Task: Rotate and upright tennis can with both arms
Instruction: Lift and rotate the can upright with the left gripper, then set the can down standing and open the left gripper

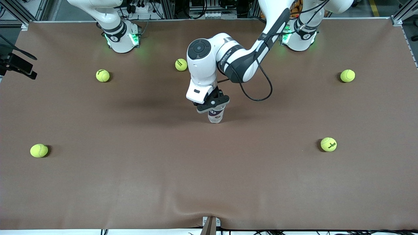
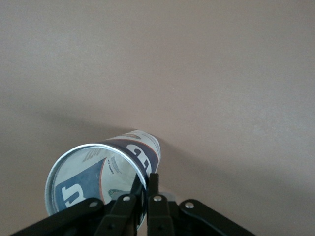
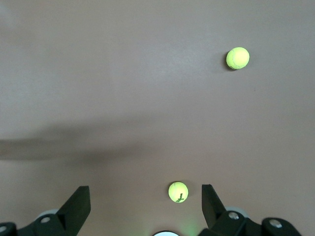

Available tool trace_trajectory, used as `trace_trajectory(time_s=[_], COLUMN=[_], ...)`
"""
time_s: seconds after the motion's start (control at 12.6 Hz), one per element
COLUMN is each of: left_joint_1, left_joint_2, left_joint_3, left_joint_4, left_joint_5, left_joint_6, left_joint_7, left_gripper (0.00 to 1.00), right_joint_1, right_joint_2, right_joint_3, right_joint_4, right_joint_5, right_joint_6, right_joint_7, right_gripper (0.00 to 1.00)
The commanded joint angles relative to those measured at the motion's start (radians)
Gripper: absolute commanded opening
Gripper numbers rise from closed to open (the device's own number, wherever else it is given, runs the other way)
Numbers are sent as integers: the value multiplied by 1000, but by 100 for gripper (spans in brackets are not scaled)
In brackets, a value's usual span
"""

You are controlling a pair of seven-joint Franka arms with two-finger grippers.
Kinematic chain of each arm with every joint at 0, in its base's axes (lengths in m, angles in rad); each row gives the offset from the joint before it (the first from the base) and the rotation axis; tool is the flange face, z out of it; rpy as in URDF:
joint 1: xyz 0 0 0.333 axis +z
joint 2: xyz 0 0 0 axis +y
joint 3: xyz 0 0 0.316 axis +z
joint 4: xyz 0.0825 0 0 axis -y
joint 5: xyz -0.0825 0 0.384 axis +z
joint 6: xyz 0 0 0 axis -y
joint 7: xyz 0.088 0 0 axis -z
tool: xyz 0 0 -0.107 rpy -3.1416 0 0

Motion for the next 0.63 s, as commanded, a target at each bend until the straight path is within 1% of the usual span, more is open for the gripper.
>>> trace_trajectory(time_s=[0.0,0.08,0.16,0.4,0.47,0.55], left_joint_1=[-7,-7,-3,15,42,85], left_joint_2=[9,-6,-44,-158,-225,-268], left_joint_3=[12,12,12,9,18,12], left_joint_4=[27,27,26,26,23,21], left_joint_5=[25,26,26,22,14,11], left_joint_6=[-22,-25,-37,-129,-150,-198], left_joint_7=[-22,-20,-14,3,53,99], left_gripper=[100,100,100,100,100,100], right_joint_1=[3,1,3,3,3,3], right_joint_2=[6,6,6,6,6,6], right_joint_3=[1,1,1,1,1,1], right_joint_4=[20,20,20,20,20,20], right_joint_5=[-8,-8,-8,-8,-8,-6], right_joint_6=[-8,-8,-8,-8,-8,-8], right_joint_7=[0,0,0,1,1,1], right_gripper=[100,100,100,100,100,100])
